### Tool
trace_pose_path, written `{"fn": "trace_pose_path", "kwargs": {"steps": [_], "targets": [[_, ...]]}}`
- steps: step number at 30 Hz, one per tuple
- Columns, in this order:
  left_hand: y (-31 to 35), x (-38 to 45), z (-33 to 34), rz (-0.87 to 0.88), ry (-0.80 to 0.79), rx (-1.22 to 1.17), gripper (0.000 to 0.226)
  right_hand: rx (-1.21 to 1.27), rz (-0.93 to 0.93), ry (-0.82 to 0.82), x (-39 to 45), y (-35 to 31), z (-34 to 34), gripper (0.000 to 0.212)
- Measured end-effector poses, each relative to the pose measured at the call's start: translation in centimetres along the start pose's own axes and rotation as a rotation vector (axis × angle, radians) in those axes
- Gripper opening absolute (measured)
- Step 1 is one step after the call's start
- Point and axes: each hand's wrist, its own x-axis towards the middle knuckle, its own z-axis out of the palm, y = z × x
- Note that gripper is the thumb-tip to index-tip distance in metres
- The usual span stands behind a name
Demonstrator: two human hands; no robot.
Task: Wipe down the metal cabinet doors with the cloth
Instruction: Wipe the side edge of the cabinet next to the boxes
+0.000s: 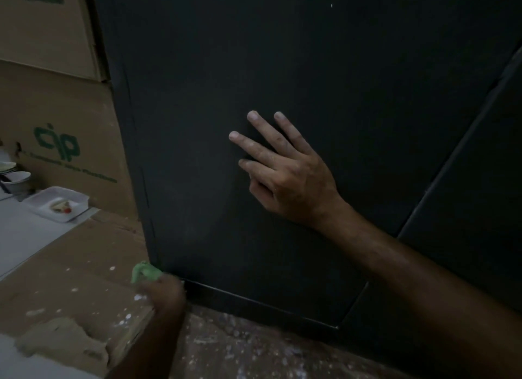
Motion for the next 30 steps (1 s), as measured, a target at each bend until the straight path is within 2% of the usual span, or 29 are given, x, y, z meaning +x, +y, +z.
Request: {"fn": "trace_pose_path", "kwargs": {"steps": [2,6,11,14,16,18,19,23,25,28,30], "targets": [[-1.1,-2.7,0.9,-0.035,-0.019,-0.025,0.047,0.0,0.003,0.002,0.0,0.0,0.1,0.021],[-3.3,-6.6,1.4,-0.129,-0.176,-0.083,0.052,-0.01,0.002,0.01,0.0,0.0,0.3,0.021],[2.8,-1.6,-2.0,0.051,-0.047,-0.11,0.041,0.006,-0.01,-0.003,0.0,0.0,0.0,0.021],[3.7,-5.3,-0.8,0.021,-0.006,-0.064,0.049,-0.01,-0.002,0.008,0.0,-0.1,0.0,0.021],[2.6,-10.5,0.7,-0.039,-0.088,-0.118,0.054,-0.015,0.0,0.015,0.0,-0.1,0.2,0.021],[1.7,-13.9,0.8,-0.016,-0.222,-0.168,0.058,-0.011,-0.003,0.021,-0.1,0.0,0.4,0.022],[2.2,-14.0,0.4,0.028,-0.247,-0.168,0.06,-0.009,-0.002,0.022,-0.1,0.0,0.4,0.022],[9.3,-9.7,-2.0,0.284,-0.066,-0.216,0.062,-0.015,-0.012,0.005,-0.1,0.0,0.4,0.022],[13.3,-9.1,-2.8,0.428,-0.026,-0.241,0.064,-0.021,-0.014,-0.009,-0.1,0.0,0.2,0.022],[17.3,-10.7,-2.2,0.87,-0.029,-0.194,0.062,-0.02,-0.014,-0.022,0.0,-0.1,-0.1,0.022],[17.2,-12.5,-1.2,1.199,-0.075,-0.083,0.065,-0.011,-0.012,-0.022,0.1,-0.1,-0.1,0.022]]}}
